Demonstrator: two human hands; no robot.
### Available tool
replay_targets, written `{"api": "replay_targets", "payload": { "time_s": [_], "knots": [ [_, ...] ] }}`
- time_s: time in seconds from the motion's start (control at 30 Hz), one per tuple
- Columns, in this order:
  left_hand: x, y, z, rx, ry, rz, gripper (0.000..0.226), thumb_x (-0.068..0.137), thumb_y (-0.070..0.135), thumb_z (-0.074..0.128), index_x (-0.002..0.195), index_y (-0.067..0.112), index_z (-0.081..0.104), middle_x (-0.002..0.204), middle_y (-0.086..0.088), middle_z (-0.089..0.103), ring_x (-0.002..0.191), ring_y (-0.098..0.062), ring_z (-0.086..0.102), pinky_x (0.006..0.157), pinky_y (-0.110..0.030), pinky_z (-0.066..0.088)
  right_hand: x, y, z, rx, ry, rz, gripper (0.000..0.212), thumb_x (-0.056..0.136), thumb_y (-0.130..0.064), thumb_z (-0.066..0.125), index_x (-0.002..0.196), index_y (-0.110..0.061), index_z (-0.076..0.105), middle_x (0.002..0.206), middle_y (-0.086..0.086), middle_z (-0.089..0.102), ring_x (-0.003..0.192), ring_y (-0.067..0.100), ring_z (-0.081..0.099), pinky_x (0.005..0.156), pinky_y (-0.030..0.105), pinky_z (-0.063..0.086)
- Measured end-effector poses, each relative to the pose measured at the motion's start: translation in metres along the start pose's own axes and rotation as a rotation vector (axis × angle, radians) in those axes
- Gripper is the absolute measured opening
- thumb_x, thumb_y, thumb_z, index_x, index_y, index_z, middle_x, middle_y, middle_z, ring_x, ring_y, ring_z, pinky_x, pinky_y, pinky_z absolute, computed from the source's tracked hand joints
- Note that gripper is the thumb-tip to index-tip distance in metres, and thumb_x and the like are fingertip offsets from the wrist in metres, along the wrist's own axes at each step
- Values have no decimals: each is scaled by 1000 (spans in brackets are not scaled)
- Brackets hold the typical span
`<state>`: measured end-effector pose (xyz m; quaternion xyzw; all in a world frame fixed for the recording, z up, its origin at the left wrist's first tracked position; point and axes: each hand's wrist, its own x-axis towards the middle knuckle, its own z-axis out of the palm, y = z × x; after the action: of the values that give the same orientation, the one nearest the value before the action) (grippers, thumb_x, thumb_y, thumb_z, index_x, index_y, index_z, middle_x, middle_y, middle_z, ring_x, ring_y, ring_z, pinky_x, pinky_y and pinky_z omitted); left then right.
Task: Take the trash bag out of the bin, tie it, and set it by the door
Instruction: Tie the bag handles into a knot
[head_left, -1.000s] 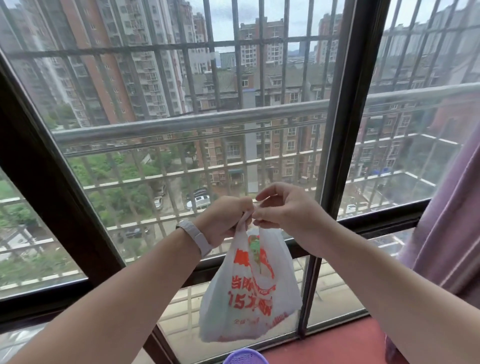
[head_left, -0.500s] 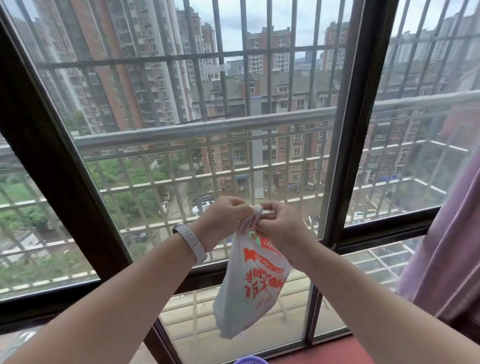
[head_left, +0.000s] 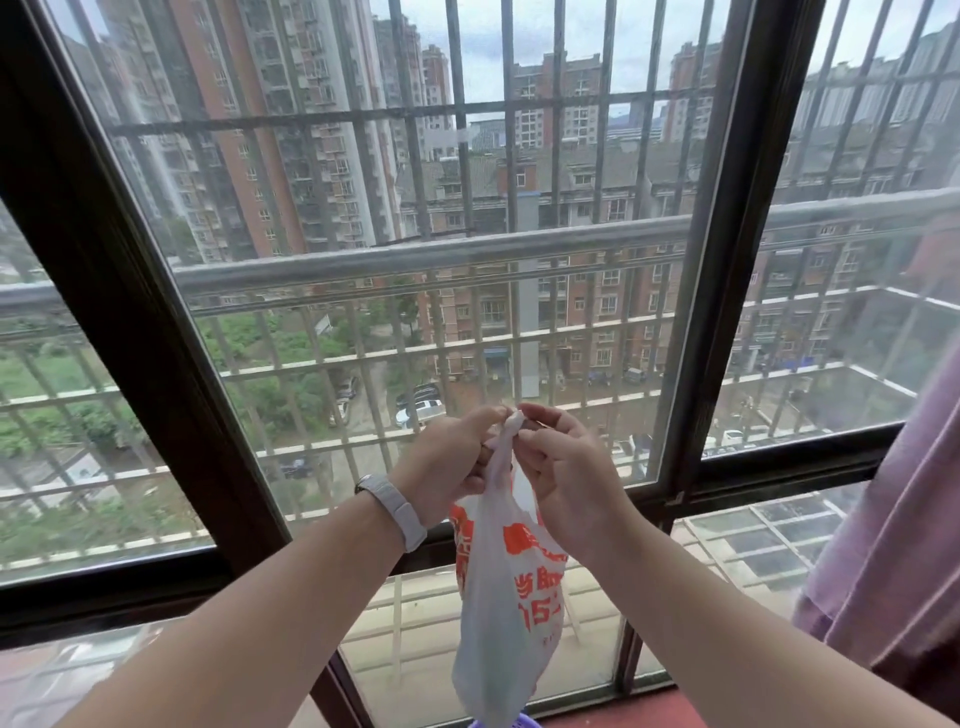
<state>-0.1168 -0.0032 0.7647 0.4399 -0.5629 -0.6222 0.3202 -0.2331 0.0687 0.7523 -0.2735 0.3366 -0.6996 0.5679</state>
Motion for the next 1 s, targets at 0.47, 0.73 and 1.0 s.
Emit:
{"api": "replay_targets", "payload": {
  "time_s": [0.47,0.73,1.0],
  "knots": [
    [-3,6,2,-295,-211,128,14,88,-1,58,99,-3,66,77,-11,68,62,-16,65,52,-21,52,7,-20,1,-157,66,-17,13,86,3,64,94,-7,63,84,11,69,75,20,70,71,33,60],
    [-2,4,18,-181,-22,135,8,88,3,62,89,-3,66,69,-10,65,56,-16,60,50,-25,52,2,-41,0,-466,107,39,12,84,0,66,95,-6,68,89,16,74,79,28,72,69,35,61],
    [-10,6,8,43,-20,200,18,86,-3,62,73,9,69,63,-1,64,54,-11,57,54,-24,48,-2,-84,-12,-852,-7,78,12,91,-12,62,97,-4,69,87,13,72,72,22,69,62,29,58]
  ]
}}
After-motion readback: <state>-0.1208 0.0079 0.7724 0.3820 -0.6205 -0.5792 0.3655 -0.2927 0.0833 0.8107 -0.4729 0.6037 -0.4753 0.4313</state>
